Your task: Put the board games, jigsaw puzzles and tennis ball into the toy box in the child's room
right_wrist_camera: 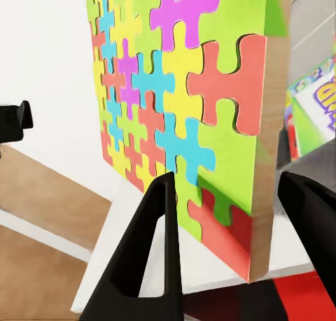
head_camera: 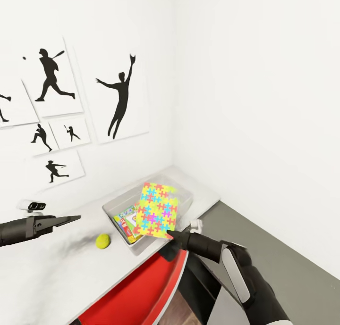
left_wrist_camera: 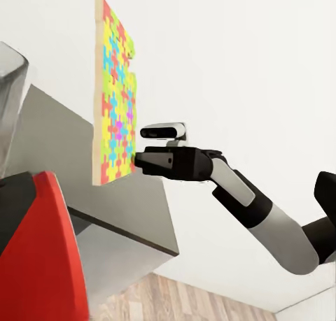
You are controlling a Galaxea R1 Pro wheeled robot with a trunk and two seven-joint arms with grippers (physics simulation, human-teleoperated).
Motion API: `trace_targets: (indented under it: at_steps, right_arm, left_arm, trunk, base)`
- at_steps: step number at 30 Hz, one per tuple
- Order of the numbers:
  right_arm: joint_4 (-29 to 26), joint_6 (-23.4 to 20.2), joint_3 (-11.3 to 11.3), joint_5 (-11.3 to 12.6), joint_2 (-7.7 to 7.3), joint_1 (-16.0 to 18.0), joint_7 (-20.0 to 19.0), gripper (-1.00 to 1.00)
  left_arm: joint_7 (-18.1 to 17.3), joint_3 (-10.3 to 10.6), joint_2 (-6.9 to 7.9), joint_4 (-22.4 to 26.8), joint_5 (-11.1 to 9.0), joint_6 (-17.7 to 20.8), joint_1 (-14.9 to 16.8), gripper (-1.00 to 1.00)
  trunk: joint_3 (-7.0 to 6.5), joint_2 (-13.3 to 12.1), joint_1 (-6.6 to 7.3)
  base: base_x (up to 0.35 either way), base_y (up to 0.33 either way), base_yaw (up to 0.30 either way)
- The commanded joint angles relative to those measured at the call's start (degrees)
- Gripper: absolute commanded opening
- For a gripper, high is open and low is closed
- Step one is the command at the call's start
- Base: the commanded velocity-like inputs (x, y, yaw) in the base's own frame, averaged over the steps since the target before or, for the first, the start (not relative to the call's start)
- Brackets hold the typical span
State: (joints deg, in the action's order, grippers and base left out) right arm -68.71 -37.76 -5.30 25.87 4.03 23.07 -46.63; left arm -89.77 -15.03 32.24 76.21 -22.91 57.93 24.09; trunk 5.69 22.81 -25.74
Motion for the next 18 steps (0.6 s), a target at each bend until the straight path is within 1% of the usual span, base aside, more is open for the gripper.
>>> trace_targets:
  at_steps: [1, 3, 6, 11, 18]
  right_arm:
    - [-0.02, -0.37, 0.03, 0.32, 0.01, 0.05, 0.12, -1.0]
    - [-0.02, -0.38, 0.03, 0.32, 0.01, 0.05, 0.23, -1.0]
    - [-0.02, -0.38, 0.03, 0.32, 0.01, 0.05, 0.29, -1.0]
    - [-0.02, -0.36, 0.03, 0.33, 0.01, 0.05, 0.25, -1.0]
    - [-0.02, -0.38, 0.03, 0.36, 0.0, 0.05, 0.3, -1.0]
  left_arm:
    - [-0.23, 0.01, 0.0, -0.01, 0.04, 0.61, 0.05, 1.0]
    - [-0.23, 0.04, -0.04, -0.01, 0.0, 0.61, 0.06, 1.0]
    - [-0.23, 0.01, -0.05, -0.01, 0.0, 0.55, 0.03, 1.0]
    - [-0.23, 0.0, -0.07, -0.01, 0.06, 0.52, 0.05, 1.0]
    - [-0.23, 0.03, -0.07, -0.01, 0.06, 0.52, 0.03, 1.0]
  trunk:
    - [0.13, 0.11, -0.05]
    - [0.13, 0.11, -0.05]
    - [0.14, 0.11, -0.05]
    - [0.14, 0.11, -0.05]
    - [0.14, 0.11, -0.05]
  base:
    - [0.152, 0.159, 0.288]
    - [0.132, 0.124, 0.229]
    - [0.05, 0.046, 0.086]
    - [0.082, 0.124, 0.02]
    - [0.066, 0.076, 0.001]
